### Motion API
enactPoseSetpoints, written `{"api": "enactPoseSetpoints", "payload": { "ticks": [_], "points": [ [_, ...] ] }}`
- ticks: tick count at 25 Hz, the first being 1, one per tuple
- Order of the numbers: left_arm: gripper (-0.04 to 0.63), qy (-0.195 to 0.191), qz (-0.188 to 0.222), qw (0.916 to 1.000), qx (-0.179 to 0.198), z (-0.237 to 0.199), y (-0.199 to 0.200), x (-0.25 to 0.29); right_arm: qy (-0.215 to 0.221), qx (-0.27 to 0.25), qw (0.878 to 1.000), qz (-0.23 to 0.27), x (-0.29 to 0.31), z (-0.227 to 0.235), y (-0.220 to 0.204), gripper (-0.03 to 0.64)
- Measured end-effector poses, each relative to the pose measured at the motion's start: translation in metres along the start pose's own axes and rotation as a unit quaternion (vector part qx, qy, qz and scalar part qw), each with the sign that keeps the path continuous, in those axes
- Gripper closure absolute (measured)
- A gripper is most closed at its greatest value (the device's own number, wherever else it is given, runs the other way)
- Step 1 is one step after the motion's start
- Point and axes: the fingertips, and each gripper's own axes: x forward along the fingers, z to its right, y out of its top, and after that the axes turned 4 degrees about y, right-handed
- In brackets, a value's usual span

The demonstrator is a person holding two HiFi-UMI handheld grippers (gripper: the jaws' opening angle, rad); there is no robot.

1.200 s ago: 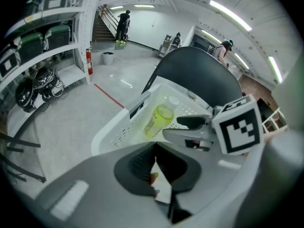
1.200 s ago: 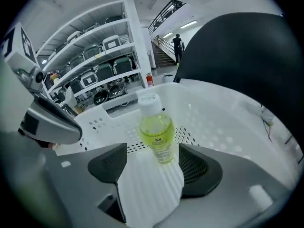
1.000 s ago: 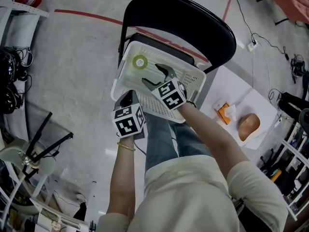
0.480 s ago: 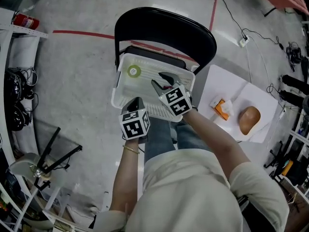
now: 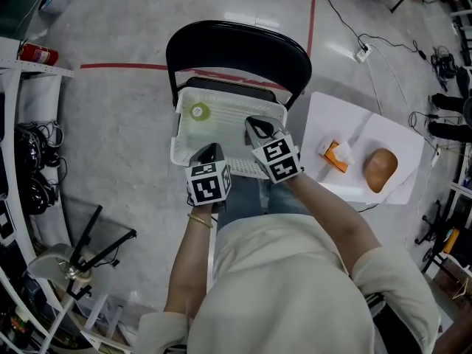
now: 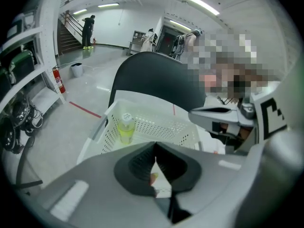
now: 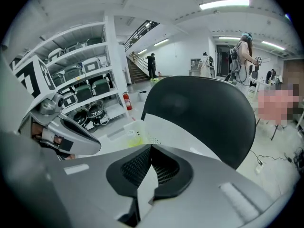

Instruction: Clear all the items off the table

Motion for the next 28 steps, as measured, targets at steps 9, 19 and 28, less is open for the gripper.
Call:
{"api": "enactPoseSetpoints", "payload": {
  "ticks": [9,19,28],
  "points": [
    [0.586,-0.031,0.0,0.9982,0.052,0.023,0.01,-0.015,-0.029,0.024,0.999,0.021,-0.042,0.002,0.008,0.617],
    [0.586,-0.086,0.006,0.9891,0.119,0.064,0.021,-0.025,-0.054,0.067,0.996,0.037,-0.083,-0.001,-0.006,0.617],
    [0.586,-0.112,0.001,0.9775,0.179,0.119,0.013,-0.029,-0.096,0.117,0.987,0.06,-0.132,0.018,-0.035,0.617]
  ]
}}
